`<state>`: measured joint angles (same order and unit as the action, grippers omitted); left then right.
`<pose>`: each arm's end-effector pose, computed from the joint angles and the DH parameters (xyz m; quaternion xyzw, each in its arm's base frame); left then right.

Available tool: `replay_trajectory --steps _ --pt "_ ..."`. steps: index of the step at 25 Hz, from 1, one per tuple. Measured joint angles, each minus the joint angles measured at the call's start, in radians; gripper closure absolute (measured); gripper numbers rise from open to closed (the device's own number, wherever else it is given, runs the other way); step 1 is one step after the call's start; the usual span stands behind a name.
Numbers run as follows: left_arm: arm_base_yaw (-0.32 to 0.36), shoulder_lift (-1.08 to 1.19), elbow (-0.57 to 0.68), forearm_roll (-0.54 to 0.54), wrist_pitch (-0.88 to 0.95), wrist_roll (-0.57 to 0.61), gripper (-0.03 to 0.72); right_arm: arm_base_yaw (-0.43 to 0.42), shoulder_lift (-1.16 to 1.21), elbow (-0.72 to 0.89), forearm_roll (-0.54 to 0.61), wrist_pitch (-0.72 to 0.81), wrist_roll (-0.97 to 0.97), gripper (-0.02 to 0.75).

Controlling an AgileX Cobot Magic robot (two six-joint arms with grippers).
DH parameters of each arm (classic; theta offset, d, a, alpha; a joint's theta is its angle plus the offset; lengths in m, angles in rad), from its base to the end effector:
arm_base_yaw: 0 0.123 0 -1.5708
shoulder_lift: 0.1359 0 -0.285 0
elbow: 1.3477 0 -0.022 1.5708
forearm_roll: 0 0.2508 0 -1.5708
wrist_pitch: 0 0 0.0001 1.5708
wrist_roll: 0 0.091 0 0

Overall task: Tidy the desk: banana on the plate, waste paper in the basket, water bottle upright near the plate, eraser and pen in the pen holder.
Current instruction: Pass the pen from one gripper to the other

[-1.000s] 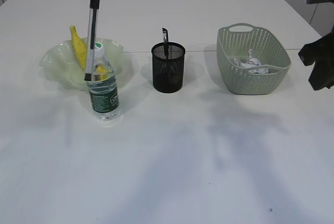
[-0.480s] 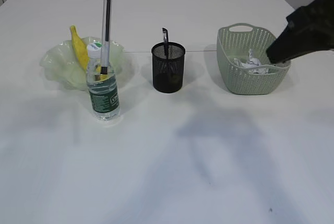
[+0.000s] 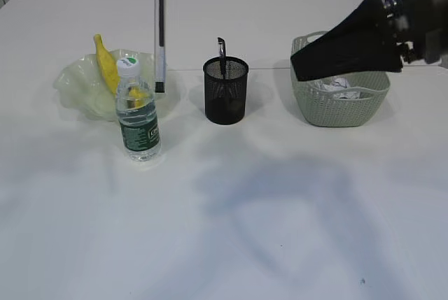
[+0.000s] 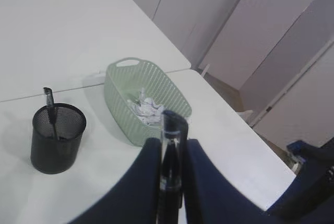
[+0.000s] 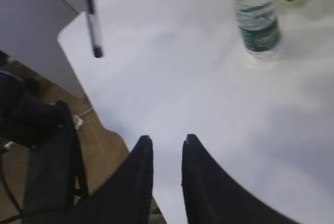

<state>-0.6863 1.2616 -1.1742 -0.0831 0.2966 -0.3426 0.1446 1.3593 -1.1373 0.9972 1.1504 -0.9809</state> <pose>0.2219 -0.1846 0.3991 0.1130 0.7956 -0.3215 0.5009 0.2478 0.1066 0.3456 -0.3530 0.8052 0.3695 0.3010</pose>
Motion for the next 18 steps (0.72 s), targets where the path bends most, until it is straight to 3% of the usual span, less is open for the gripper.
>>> replay_trajectory --steps 8,18 --pt "-0.022 0.0 0.0 -0.021 -0.001 0.0 0.627 0.0 0.0 0.049 0.282 0.025 -0.247 0.591" --pt "-0.022 0.0 0.0 -0.041 -0.016 0.0 0.627 0.0 0.0 0.049 0.407 0.021 -0.353 0.576"
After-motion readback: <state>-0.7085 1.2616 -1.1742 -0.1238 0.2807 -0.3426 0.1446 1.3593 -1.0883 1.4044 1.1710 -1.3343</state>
